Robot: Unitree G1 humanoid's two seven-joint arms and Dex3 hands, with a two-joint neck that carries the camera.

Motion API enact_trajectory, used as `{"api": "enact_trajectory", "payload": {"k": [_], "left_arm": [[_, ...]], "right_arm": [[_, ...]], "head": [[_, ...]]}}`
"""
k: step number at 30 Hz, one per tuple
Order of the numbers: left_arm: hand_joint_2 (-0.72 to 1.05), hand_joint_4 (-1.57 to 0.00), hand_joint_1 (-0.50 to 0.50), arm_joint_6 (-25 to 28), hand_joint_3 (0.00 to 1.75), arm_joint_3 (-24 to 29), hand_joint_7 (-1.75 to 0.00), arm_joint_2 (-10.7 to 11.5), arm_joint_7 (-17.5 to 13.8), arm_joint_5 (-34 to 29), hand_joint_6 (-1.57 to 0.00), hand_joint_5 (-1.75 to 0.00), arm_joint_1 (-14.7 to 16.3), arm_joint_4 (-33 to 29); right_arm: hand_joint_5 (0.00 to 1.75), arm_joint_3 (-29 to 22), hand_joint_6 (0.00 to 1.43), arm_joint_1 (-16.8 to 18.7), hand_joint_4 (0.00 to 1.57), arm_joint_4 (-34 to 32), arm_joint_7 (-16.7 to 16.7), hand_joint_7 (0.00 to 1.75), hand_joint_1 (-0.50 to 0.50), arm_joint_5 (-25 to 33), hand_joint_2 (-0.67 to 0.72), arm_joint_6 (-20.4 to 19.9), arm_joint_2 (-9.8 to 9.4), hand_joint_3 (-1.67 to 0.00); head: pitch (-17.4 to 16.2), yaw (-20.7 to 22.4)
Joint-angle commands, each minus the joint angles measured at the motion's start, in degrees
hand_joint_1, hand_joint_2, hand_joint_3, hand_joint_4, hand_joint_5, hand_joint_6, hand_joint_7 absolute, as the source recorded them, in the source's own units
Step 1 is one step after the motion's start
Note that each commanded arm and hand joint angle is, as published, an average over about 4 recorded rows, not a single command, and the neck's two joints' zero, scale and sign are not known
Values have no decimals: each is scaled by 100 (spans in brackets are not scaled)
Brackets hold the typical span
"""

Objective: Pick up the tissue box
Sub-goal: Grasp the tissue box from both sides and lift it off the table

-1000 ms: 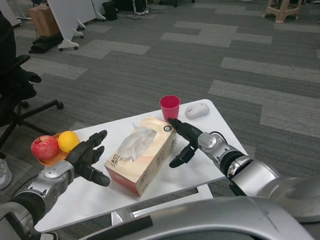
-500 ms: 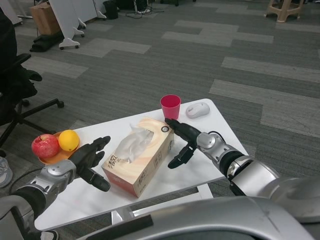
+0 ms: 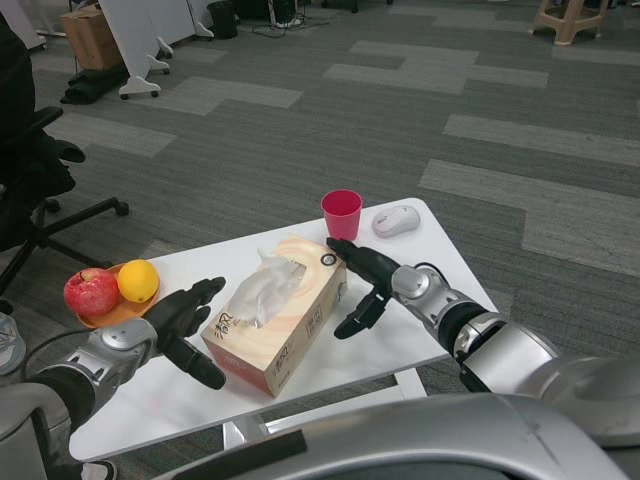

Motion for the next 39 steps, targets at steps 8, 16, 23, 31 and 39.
{"api": "enact_trajectory", "payload": {"k": [8, 16, 23, 31, 39], "left_arm": [[-24, 0, 50, 26, 4, -304, 0, -9, 95, -139, 0, 0, -249, -6], [-2, 0, 50, 28, 9, -572, 0, -23, 117, -154, 0, 0, -343, -50], [12, -7, 50, 26, 9, -686, 0, -42, 123, -163, 0, 0, -381, -55], [25, -25, 50, 28, 9, -713, 0, -53, 125, -172, 0, 0, -387, -55], [34, -37, 50, 30, 9, -713, 0, -53, 136, -187, 0, 0, -387, -46]], "right_arm": [[15, 17, 0, 25, 0, -117, 63, 0, 12, 37, -3, 41, 73, -56], [19, 28, 0, 25, 0, -123, 63, 0, 12, 39, -3, 41, 93, -56], [19, 32, 0, 38, 0, -128, 63, 0, 12, 48, -3, 41, 93, -56], [17, 24, 0, 69, 0, -154, 63, 0, 12, 48, -3, 41, 93, -56], [19, 26, 0, 87, 0, -182, 63, 0, 14, 56, -3, 41, 93, -56]], "head": [[14, 46], [-3, 77], [3, 67], [-9, 40], [-13, 42]]}}
